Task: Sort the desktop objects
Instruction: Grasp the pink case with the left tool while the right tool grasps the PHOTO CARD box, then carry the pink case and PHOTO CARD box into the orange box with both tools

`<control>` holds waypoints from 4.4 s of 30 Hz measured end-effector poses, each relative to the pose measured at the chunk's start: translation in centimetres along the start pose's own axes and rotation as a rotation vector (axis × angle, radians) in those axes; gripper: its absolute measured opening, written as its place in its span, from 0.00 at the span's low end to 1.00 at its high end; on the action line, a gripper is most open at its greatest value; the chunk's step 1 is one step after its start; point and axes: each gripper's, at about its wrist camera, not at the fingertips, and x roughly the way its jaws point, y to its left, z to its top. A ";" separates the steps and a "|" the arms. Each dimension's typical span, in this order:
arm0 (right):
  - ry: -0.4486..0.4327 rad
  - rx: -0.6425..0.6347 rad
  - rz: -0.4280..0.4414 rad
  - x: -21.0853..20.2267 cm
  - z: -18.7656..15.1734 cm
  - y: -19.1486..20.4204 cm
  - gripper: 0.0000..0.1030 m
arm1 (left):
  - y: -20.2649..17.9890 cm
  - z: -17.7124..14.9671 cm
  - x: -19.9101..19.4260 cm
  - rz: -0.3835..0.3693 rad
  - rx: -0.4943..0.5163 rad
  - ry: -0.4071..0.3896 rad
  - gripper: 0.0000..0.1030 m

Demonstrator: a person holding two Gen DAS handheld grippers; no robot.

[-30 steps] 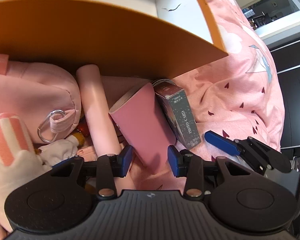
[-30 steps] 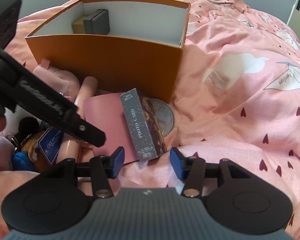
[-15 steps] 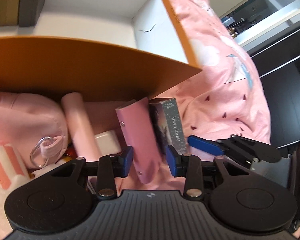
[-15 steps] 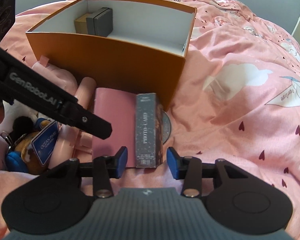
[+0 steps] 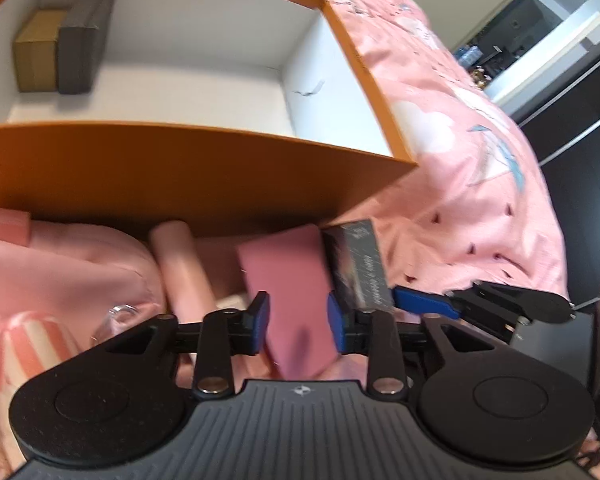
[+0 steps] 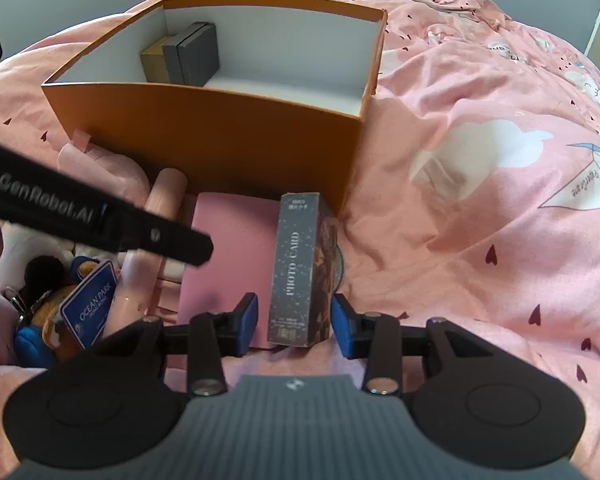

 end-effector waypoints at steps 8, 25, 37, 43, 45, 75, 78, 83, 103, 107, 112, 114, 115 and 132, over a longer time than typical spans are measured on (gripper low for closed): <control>-0.008 0.007 0.012 0.0 -0.1 0.0 0.41 | 0.4 0.9 2.1 0.077 -0.005 0.043 0.52; -0.026 0.112 0.009 -0.4 0.0 -1.8 0.39 | -1.6 0.7 1.2 -0.060 0.088 -0.026 0.36; 0.005 0.174 -0.027 0.1 0.1 -2.9 0.34 | -2.4 0.2 3.3 -0.077 0.093 0.029 0.30; 0.021 0.187 -0.037 0.6 -0.1 -2.9 0.31 | -2.1 0.1 4.3 -0.105 0.067 0.052 0.28; 0.020 0.201 -0.040 0.7 -0.2 -2.9 0.30 | -2.0 0.0 4.5 -0.099 0.065 0.038 0.24; -0.229 0.216 0.053 -9.6 2.0 -0.8 0.24 | -3.3 2.3 -7.3 -0.120 0.163 -0.066 0.19; -0.268 0.174 0.052 -11.1 3.2 -0.1 0.24 | -3.7 2.9 -9.5 -0.122 0.184 -0.110 0.19; -0.328 0.131 0.075 -13.1 5.5 0.6 0.24 | -3.7 4.5 -12.5 -0.112 0.195 -0.172 0.19; -0.248 0.122 0.165 -0.3 19.2 1.2 0.24 | 5.1 15.2 -7.3 0.123 0.047 -0.070 0.19; -0.182 0.157 0.147 4.1 20.2 0.8 0.24 | 6.1 16.1 -4.1 0.162 0.026 0.001 0.19; -0.152 0.183 0.124 7.1 20.5 0.2 0.24 | 6.1 16.8 -1.7 0.234 0.033 0.044 0.19; -0.139 0.185 0.124 7.6 20.2 0.1 0.24 | 6.2 17.1 -0.9 0.243 0.028 0.061 0.19; -0.136 0.179 0.126 7.5 20.1 0.1 0.24 | 6.2 17.3 -0.6 0.253 0.027 0.069 0.19; 0.049 0.138 0.189 9.3 19.1 1.0 0.24 | 5.5 19.2 3.0 0.435 0.066 0.063 0.21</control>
